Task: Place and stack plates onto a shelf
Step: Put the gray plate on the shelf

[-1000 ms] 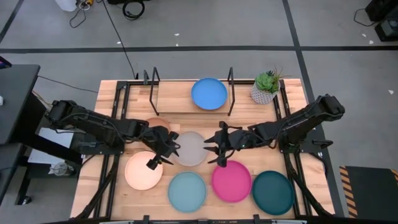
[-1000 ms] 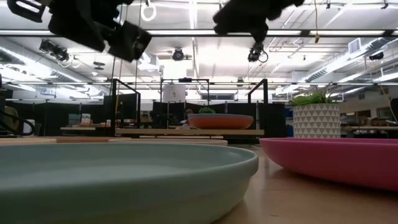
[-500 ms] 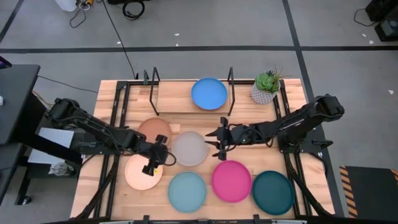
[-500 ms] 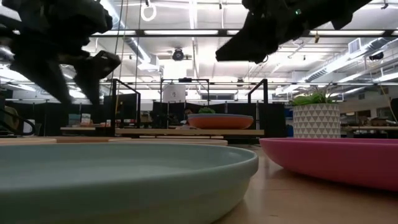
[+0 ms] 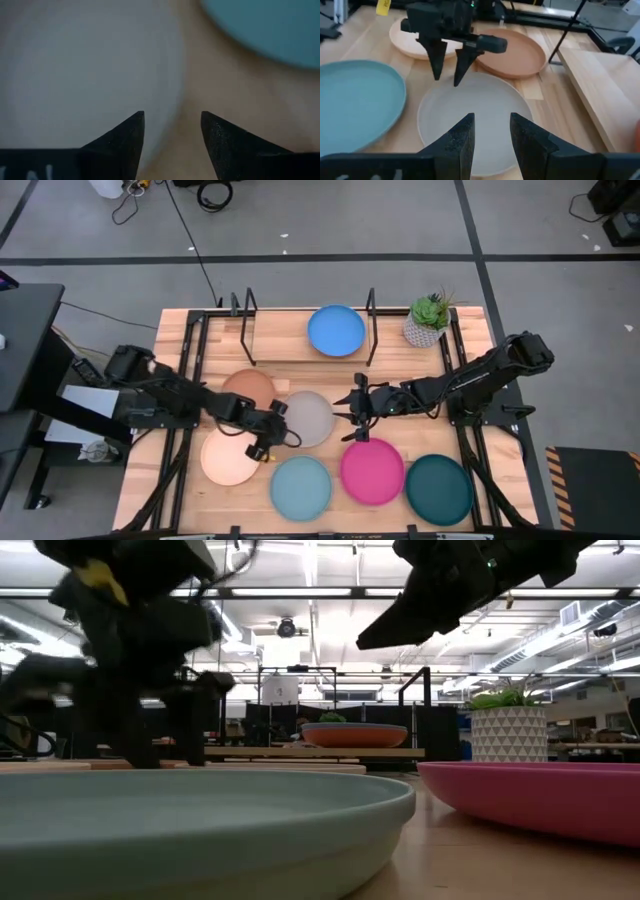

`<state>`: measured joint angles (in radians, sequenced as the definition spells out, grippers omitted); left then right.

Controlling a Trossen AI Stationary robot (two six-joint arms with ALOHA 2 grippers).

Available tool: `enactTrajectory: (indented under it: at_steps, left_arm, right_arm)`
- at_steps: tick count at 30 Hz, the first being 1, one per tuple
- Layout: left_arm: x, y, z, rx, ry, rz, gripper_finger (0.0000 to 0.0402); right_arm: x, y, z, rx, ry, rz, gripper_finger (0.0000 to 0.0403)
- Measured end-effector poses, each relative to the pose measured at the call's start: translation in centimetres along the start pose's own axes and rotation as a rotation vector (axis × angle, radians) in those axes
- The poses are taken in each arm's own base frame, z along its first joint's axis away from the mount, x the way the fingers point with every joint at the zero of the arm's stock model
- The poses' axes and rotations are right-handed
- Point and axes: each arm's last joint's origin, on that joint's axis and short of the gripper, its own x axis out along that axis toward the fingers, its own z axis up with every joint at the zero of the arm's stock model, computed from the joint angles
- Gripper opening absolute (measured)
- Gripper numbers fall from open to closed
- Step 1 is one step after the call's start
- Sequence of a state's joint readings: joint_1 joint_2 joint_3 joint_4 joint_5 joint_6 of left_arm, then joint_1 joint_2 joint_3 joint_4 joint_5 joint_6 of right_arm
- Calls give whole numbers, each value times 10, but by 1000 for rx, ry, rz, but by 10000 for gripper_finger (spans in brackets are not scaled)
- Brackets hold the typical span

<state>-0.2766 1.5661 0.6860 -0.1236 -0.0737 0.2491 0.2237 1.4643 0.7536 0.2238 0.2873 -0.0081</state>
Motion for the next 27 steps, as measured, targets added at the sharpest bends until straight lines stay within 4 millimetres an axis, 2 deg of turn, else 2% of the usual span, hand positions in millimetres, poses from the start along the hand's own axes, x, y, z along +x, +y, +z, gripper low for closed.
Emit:
enactTrajectory:
  at_steps: [4,11,15,19,23,27]
  left_arm:
    - [12,4,3,51,36,3,154]
    - [12,6,8,131,37,-28,18]
    - [1,12,17,103,25,-31,17]
    - [-20,27,32,69,-24,-10,14]
    - [-48,55,46,-13,-124,72,15]
    - [-69,92,34,-147,-147,168,15]
  right_arm:
    - [0,0,-1,-16,7,-2,130]
    - [-1,-1,-1,6,20,-13,130]
    - [-17,-2,2,46,45,-78,130]
    - [-27,-2,4,79,52,-111,130]
    - [-25,-1,-4,109,33,-141,130]
    - [-20,0,-22,115,30,-137,130]
